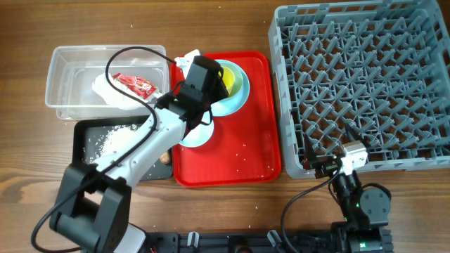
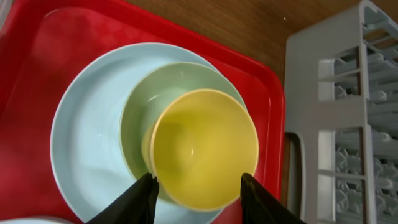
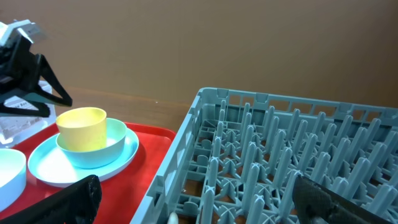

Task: Sort waste into correct bins and load items into the dishwasher rack
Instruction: 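Reach the left gripper to the yellow cup and grasp its rim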

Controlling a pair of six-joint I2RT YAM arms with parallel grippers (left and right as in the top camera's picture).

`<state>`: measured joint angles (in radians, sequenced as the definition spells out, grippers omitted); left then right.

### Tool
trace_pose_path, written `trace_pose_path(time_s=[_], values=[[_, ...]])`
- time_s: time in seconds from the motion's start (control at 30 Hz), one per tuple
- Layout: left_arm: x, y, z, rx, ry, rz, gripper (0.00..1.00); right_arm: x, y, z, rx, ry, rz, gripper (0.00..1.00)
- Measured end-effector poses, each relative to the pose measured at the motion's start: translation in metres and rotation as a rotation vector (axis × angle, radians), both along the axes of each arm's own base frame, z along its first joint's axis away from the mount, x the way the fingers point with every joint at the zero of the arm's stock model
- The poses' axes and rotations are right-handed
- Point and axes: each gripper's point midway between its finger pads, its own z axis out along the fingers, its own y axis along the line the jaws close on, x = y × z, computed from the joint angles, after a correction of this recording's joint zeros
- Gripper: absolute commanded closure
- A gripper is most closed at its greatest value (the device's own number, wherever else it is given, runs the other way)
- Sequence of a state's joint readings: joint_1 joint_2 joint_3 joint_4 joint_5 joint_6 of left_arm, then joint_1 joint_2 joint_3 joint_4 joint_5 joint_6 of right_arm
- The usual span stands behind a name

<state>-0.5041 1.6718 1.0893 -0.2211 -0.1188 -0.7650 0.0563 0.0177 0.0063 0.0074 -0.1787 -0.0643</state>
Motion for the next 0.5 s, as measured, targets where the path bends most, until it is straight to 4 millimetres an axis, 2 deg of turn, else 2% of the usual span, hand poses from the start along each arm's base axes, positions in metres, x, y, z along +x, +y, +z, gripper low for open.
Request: trace_pose_path(time_s=[0.2,0.37,0.5], values=[[0.011,0.002,-0.023,0.034,0.004,0.026,0.57,0.0,0.0,0.0,0.0,0.0,0.0,0.0],[0.013,0.001,-0.025,0.034,-0.001,0.029,0.6,0.0,0.0,0.0,0.0,0.0,0.0,0.0],[0.012,0.002,-0.037,0.048,0.022,0.029,0.63,0.0,0.0,0.0,0.0,0.0,0.0,0.0]])
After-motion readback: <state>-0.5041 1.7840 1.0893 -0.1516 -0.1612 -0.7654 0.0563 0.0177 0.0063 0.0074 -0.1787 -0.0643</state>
